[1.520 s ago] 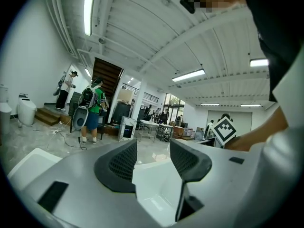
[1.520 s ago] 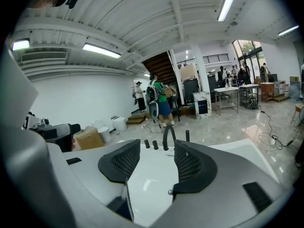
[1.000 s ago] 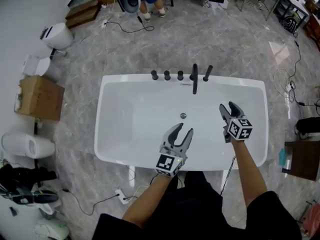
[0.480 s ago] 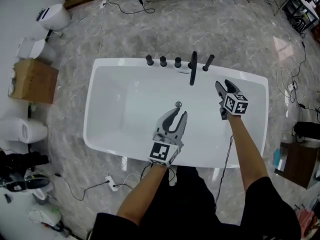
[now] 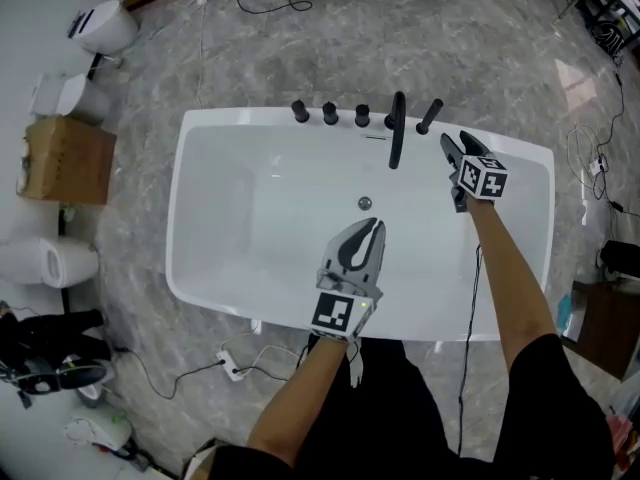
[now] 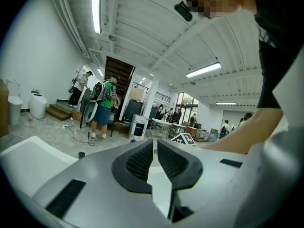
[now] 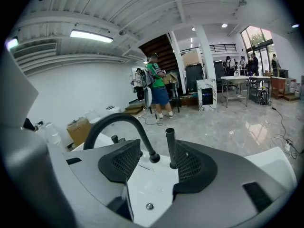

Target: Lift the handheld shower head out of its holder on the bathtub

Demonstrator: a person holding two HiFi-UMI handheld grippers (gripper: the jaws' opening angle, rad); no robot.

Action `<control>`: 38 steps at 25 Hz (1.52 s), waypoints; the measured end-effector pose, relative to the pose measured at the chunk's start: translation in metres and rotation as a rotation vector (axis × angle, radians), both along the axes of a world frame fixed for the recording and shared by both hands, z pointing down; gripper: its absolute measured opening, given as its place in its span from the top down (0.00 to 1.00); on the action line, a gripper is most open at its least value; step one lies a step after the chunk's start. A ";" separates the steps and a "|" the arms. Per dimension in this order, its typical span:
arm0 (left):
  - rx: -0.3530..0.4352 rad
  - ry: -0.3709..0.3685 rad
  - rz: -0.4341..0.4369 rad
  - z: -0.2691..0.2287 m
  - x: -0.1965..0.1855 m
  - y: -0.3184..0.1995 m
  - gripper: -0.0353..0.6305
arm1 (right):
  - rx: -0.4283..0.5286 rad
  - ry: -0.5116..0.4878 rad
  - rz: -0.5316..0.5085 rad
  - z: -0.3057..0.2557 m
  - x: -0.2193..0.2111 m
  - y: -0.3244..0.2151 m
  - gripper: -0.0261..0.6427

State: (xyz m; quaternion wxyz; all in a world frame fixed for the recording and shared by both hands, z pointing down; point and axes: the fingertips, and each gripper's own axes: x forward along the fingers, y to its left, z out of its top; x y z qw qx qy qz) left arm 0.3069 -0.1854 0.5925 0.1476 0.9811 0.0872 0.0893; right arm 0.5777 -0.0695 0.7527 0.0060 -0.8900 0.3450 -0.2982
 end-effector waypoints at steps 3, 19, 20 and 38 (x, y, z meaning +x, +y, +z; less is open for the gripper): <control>-0.015 -0.009 -0.006 0.009 0.004 0.001 0.90 | -0.008 0.002 0.007 0.014 0.017 -0.002 0.67; -0.019 -0.034 -0.011 0.035 0.009 0.004 0.91 | -0.107 -0.008 -0.054 0.072 0.068 -0.035 0.64; -0.024 -0.038 -0.013 0.039 0.008 0.004 0.91 | -0.111 -0.010 -0.048 0.075 0.071 -0.035 0.64; -0.064 -0.090 -0.033 0.078 -0.008 0.000 0.91 | -0.149 0.021 0.033 0.101 0.096 -0.045 0.78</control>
